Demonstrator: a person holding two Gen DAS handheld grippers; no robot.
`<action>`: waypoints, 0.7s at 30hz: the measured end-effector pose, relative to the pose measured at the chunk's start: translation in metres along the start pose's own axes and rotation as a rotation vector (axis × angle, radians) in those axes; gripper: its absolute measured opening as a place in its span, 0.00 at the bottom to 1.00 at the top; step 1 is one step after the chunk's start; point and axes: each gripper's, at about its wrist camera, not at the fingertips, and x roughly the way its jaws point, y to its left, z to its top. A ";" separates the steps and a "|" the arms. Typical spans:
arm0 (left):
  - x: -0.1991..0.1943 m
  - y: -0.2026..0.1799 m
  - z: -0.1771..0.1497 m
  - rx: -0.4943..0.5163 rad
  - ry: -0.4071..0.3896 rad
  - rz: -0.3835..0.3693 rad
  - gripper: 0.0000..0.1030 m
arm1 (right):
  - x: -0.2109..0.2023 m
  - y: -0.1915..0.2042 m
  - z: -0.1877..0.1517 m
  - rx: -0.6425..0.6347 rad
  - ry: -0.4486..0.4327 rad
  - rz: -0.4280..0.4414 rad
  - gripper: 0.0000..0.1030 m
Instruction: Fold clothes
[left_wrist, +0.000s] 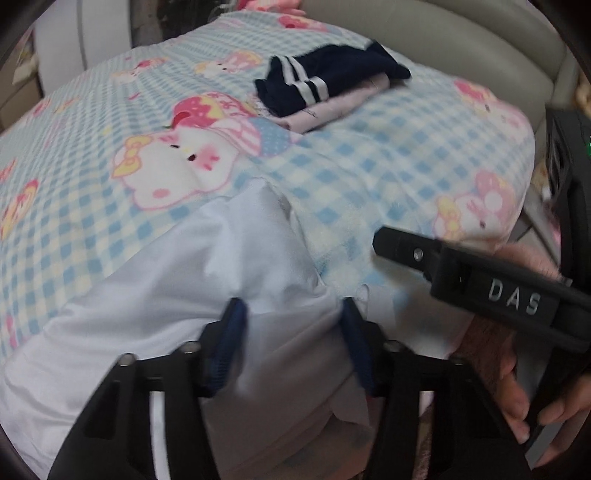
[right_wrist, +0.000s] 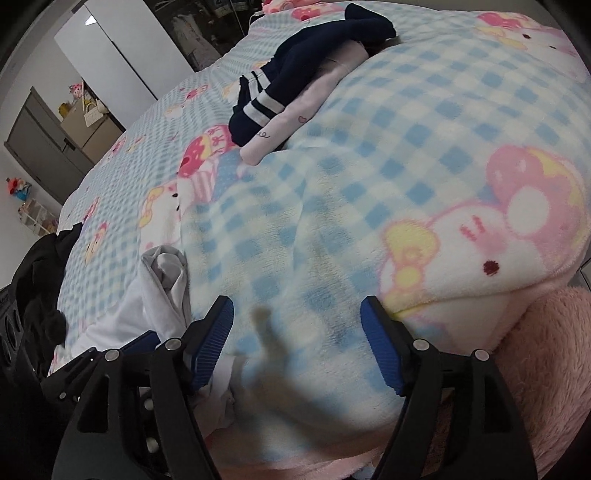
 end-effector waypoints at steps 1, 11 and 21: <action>-0.004 0.006 -0.001 -0.035 -0.012 -0.020 0.40 | -0.002 0.001 -0.001 -0.004 -0.004 0.006 0.72; -0.045 0.003 -0.009 0.024 -0.082 -0.020 0.66 | -0.011 0.014 -0.007 -0.057 -0.028 0.012 0.72; -0.001 -0.058 -0.025 0.391 0.003 0.141 0.72 | -0.008 -0.021 0.001 0.141 -0.001 0.063 0.77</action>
